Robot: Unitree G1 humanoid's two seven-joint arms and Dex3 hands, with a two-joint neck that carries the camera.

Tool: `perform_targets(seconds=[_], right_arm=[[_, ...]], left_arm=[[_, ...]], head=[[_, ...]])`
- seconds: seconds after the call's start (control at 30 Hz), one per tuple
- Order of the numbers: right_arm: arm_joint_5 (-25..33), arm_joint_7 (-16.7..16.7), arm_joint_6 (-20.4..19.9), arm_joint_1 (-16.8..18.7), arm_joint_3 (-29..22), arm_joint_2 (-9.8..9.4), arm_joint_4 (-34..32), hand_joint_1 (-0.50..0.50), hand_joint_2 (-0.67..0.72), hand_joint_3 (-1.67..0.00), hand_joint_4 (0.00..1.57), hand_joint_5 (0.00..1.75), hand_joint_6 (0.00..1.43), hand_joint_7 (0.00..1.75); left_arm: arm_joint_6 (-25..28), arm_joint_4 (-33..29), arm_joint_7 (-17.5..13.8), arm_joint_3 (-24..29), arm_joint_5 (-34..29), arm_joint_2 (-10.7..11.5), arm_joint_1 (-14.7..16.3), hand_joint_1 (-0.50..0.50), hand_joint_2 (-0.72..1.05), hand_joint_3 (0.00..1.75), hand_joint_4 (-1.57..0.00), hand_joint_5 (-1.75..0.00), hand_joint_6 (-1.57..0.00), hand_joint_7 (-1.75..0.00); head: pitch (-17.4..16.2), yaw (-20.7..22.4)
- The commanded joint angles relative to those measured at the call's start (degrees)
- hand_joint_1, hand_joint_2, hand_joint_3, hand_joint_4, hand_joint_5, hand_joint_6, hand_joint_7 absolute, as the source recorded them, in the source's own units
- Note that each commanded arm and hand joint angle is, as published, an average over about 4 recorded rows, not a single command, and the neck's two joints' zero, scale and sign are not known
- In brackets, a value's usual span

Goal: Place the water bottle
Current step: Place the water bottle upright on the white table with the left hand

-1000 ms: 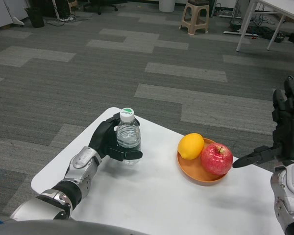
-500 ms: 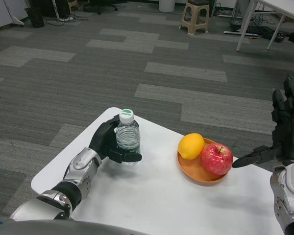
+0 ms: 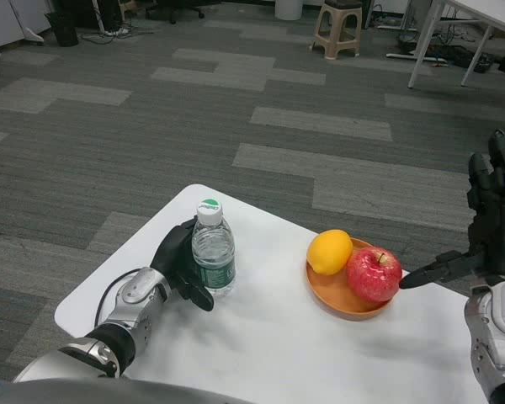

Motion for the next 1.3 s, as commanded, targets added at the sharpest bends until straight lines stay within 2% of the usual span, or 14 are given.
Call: perform_targets(seconds=[0.03,0.13,0.27,0.5,0.63,0.77,0.83,0.9,0.97,1.03,1.17,1.3], right_arm=[[0.45,0.05,-0.38,0.33,-0.19,0.2,-0.99,-0.24,0.47,0.0,0.0,0.0,0.0,0.07],[0.45,0.05,-0.38,0.49,-0.23,0.2,-1.21,-0.22,0.47,0.0,0.0,0.0,0.0,0.07],[0.45,0.05,-0.38,0.71,-0.3,0.2,-1.48,-0.25,0.47,0.0,0.0,0.0,0.0,0.07],[0.45,0.05,-0.38,0.73,-0.23,0.2,-1.65,-0.25,0.47,0.0,0.0,0.0,0.0,0.07],[0.45,0.05,-0.38,0.77,-0.17,0.2,-1.65,-0.24,0.47,0.0,0.0,0.0,0.0,0.07],[0.45,0.05,-0.38,0.77,-0.15,0.2,-1.65,-0.24,0.47,0.0,0.0,0.0,0.0,0.07],[0.45,0.05,-0.38,0.75,-0.15,0.2,-1.65,-0.23,0.47,0.0,0.0,0.0,0.0,0.07],[0.45,0.05,-0.38,0.73,-0.15,0.2,-1.63,-0.21,0.47,0.0,0.0,0.0,0.0,0.07],[0.45,0.05,-0.38,0.73,-0.15,0.2,-1.61,-0.23,0.47,0.0,0.0,0.0,0.0,0.07],[0.45,0.05,-0.38,0.73,-0.15,0.2,-1.63,-0.25,0.47,0.0,0.0,0.0,0.0,0.07],[0.45,0.05,-0.38,0.73,-0.15,0.2,-1.52,-0.22,0.47,0.0,0.0,0.0,0.0,0.07],[0.45,0.05,-0.38,0.73,-0.08,0.2,-1.45,-0.22,0.47,0.0,0.0,0.0,0.0,0.07]], left_arm=[[0.49,0.09,0.18,-0.13,0.14,0.6,0.89,0.46,-0.64,0.09,-0.64,-1.75,-0.71,-1.68],[0.44,-0.06,0.18,-0.17,0.16,0.6,1.0,0.46,-0.64,0.09,-0.62,-1.75,-0.69,-1.68],[0.4,-0.46,0.18,-0.22,0.23,0.6,1.24,0.46,-0.64,0.09,-0.57,-1.75,-0.62,-1.68],[-0.13,-1.43,0.18,-0.11,0.23,0.6,1.49,0.46,-0.66,0.09,-0.39,-1.75,-0.48,-1.68],[-0.48,-2.17,0.18,0.11,0.2,0.6,1.77,0.43,-0.64,0.09,-0.21,-1.75,-0.37,-1.57],[-0.48,-2.74,0.18,0.33,-0.15,0.62,1.97,0.43,-0.64,0.09,-0.03,-1.75,-0.26,-1.33],[-0.48,-2.83,0.18,0.31,-0.72,0.67,2.04,0.43,-0.64,0.09,0.0,-1.59,-0.21,-1.19],[-0.48,-2.9,0.18,0.24,-1.42,0.67,2.12,0.43,-0.64,0.09,0.0,-1.13,-0.17,-1.08],[-0.48,-3.03,0.18,0.18,-1.99,0.64,2.23,0.43,-0.64,0.09,0.0,-0.67,-0.1,-0.94],[-0.48,-3.16,0.18,0.07,-2.37,0.67,2.34,0.43,-0.64,0.09,0.0,-0.46,-0.04,-0.77],[-0.48,-3.49,0.18,0.2,-2.89,0.6,2.48,0.43,-0.64,0.09,0.0,-0.31,0.0,-0.45],[-0.48,-4.26,0.18,0.53,-3.25,0.6,2.67,0.43,-0.7,0.09,0.0,-0.31,0.0,-0.31]], head=[[-0.04,0.02],[0.04,0.07],[0.3,0.19],[0.28,0.46],[0.23,0.6],[0.16,0.69],[0.15,0.71],[0.18,0.73],[0.18,0.73],[0.15,0.8],[0.1,0.95],[0.05,1.12]])
